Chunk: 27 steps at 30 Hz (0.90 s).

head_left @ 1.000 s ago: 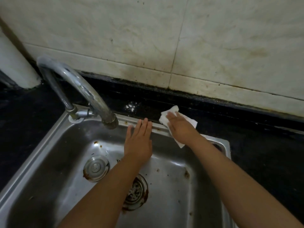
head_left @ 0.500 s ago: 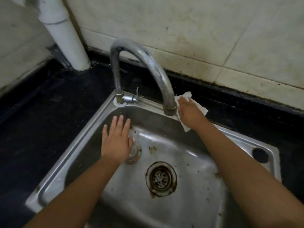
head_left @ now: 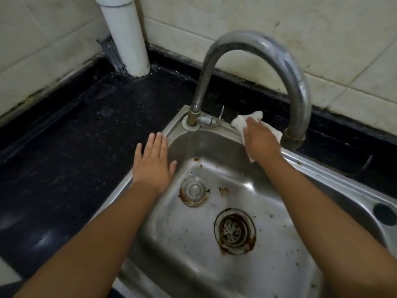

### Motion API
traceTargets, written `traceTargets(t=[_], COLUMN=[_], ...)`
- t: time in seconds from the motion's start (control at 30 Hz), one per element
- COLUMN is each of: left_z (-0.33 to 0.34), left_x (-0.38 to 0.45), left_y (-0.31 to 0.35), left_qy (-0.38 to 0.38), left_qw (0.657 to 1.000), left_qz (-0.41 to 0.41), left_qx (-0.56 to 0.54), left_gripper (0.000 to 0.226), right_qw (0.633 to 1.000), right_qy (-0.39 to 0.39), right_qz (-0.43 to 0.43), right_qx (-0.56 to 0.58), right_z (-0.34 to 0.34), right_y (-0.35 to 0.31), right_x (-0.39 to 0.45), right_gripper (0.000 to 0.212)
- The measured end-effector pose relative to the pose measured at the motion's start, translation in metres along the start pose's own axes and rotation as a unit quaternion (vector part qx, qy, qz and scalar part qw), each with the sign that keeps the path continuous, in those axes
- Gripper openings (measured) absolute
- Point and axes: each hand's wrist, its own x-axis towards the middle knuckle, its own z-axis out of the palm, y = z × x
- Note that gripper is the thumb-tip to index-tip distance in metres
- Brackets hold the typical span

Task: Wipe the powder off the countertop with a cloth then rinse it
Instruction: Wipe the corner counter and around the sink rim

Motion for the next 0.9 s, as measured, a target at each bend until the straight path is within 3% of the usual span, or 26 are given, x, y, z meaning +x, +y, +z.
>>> traceTargets(t=[0.17,0.37,0.53,0.67,0.73,0.83,0.9], left_z=[-0.003,-0.002,0.003,0.004,0.004,0.001,-0.001], left_x=[0.015,0.032,0.031,0.031,0.031,0.031,0.031], left_y=[-0.016,-0.036,-0.039,-0.041,-0.042,-0.042,-0.042], left_qy=[-0.005,-0.019,-0.011,-0.002,-0.001,-0.008,-0.012], left_qw=[0.998,0.992,0.987,0.987,0.985,0.981,0.979], left_qz=[0.050,0.127,0.137,0.142,0.146,0.156,0.160], left_qx=[0.025,-0.018,-0.082,-0.081,-0.089,-0.113,-0.127], left_gripper=[0.067,0.067,0.056,0.055,0.056,0.057,0.057], right_qw=[0.990,0.976,0.993,0.994,0.986,0.961,0.950], right_qy=[0.110,0.118,0.075,0.065,0.089,0.123,0.160], right_qz=[0.082,0.175,0.085,0.056,0.116,0.230,0.252], right_qx=[-0.019,-0.058,-0.042,-0.064,-0.080,-0.096,-0.095], right_z=[0.009,0.010,0.032,0.022,0.010,-0.008,-0.012], right_y=[0.018,-0.032,-0.076,-0.060,-0.037,-0.008,-0.010], right_x=[-0.018,0.004,0.026,0.008,-0.004,-0.025,-0.030], right_gripper=[0.042,0.036,0.033,0.041,0.050,0.038,0.051])
